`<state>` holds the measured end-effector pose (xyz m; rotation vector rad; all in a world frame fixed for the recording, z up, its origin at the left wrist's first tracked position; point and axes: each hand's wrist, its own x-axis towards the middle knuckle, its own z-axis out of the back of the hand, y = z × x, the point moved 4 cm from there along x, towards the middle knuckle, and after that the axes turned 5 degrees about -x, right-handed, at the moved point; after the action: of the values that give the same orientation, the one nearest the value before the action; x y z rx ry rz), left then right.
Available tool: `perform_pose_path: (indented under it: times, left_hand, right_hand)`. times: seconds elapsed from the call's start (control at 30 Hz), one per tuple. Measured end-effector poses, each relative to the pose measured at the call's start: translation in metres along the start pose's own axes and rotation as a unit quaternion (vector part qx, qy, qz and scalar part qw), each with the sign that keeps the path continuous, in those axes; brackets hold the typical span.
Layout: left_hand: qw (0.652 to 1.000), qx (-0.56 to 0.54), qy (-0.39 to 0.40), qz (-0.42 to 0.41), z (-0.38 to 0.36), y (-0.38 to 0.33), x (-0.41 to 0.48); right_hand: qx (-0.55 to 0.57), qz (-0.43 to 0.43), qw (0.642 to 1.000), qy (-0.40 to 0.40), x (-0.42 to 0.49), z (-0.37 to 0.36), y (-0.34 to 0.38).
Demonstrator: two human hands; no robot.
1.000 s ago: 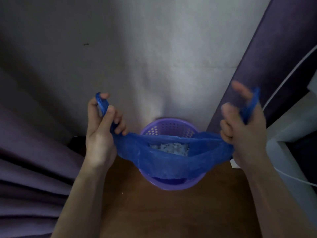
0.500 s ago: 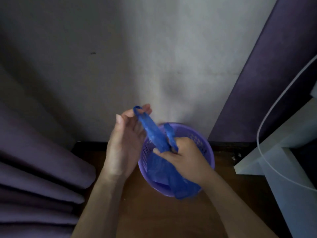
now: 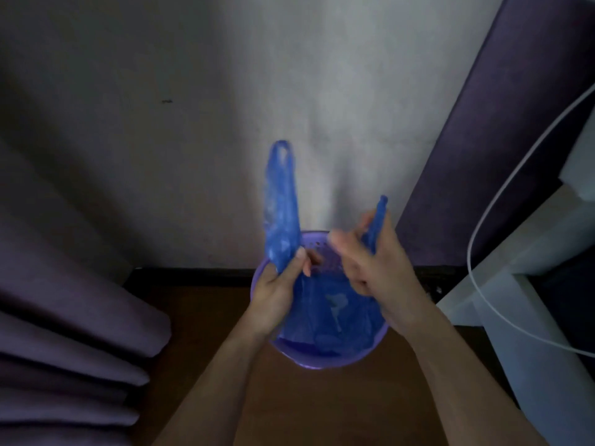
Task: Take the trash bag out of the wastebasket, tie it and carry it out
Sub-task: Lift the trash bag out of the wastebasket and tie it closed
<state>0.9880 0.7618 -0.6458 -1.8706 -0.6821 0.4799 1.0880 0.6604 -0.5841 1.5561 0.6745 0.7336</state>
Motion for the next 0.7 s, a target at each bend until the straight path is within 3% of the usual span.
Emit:
perform_pose_path:
  times: [0.1, 0.17, 0.23, 0.3, 0.47, 0.63, 0.7]
  left_hand:
    - [0.985, -0.167, -0.008, 0.049, -0.020, 0.005, -0.003]
    - [0.986, -0.149, -0.008, 0.069, -0.027, 0.006, -0.009]
    - [0.989, -0.107, -0.002, 0.100, -0.030, 0.009, -0.017]
    - [0.990, -0.063, 0.023, 0.122, -0.033, 0.006, -0.024]
    - [0.983, 0.077, 0.150, 0.077, -0.036, 0.001, -0.030]
    - [0.981, 0.080, 0.134, 0.118, -0.032, -0.001, -0.030]
    - [0.984, 0.049, 0.095, 0.141, -0.026, 0.001, -0.030]
  right_hand:
    - [0.198, -0.098, 0.973, -0.061, 0.004, 0.014, 0.001]
    - [0.267, -0.080, 0.955, -0.102, 0.007, 0.018, 0.001]
    - [0.269, -0.048, 0.954, -0.121, 0.008, 0.013, 0.003]
    - [0.250, -0.032, 0.959, -0.129, 0.009, 0.009, 0.005]
    - [0.152, 0.005, 0.979, -0.137, 0.016, 0.006, 0.012]
    - [-0.055, 0.016, 0.991, -0.122, 0.012, 0.008, 0.013]
    - [-0.102, -0.003, 0.992, -0.069, 0.009, 0.015, 0.013]
